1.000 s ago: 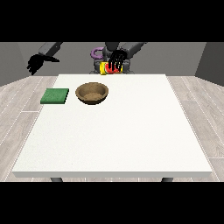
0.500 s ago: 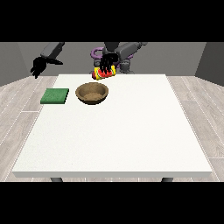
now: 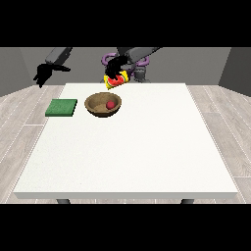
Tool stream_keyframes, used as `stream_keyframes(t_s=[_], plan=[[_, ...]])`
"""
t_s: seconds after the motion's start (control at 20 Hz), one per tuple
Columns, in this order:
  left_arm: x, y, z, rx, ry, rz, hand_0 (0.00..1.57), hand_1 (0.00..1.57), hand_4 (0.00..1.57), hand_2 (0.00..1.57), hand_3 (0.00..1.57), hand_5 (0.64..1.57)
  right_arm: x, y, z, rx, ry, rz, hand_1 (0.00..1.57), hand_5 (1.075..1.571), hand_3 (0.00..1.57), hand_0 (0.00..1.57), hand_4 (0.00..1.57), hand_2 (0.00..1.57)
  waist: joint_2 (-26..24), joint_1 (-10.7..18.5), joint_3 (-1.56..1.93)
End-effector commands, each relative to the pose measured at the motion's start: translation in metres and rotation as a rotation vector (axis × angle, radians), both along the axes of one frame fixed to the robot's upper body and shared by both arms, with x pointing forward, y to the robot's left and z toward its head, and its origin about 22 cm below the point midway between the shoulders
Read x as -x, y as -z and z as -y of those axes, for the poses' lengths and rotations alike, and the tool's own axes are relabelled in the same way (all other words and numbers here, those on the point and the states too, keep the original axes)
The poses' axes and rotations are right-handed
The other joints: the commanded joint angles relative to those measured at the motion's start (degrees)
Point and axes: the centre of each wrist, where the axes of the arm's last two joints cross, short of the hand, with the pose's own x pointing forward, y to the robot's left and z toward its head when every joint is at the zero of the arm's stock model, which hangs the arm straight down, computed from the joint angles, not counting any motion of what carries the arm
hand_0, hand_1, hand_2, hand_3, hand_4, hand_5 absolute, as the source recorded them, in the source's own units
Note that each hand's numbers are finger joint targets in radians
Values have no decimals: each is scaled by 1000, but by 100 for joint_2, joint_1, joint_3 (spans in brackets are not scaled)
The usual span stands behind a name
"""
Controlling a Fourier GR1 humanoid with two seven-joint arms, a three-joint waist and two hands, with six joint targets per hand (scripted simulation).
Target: Pick the cup and pour the ball into the bowl, then pick the bowl and place it on the pad
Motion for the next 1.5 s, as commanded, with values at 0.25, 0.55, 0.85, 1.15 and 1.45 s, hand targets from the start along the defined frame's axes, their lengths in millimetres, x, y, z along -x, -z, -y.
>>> stream_keyframes(t_s=[0.25, 0.55, 0.85, 1.15, 1.45], plan=[[9, -53, 34, -216, 33, 162, 1557, 1557, 1191, 1571, 1571, 1467, 12, -4, 31, -9, 45, 19, 0, 1516, 172, 0, 0, 0, 103, 221, 3], [-9, -50, 12, -192, 37, 109, 1516, 1516, 1201, 1571, 1571, 1462, 27, 34, 7, -53, -24, -90, 0, 1555, 0, 0, 429, 0, -90, 169, -2], [-26, -72, -46, 412, -37, 45, 364, 364, 993, 1571, 1571, 1555, 13, 17, 10, -78, 60, -91, 0, 1557, 0, 0, 470, 0, 81, 990, -32], [-30, -75, -89, 765, 19, -118, 859, 859, 925, 1571, 1555, 1555, 9, 7, 16, -109, 166, -16, 0, 1556, 0, 0, 411, 0, 555, 1485, -20], [-35, -69, -111, 1159, 81, -248, 1081, 1081, 821, 1089, 905, 1549, -10, -2, -9, -148, 85, 41, 0, 1569, 0, 0, 305, 0, 1282, 1222, -23]])
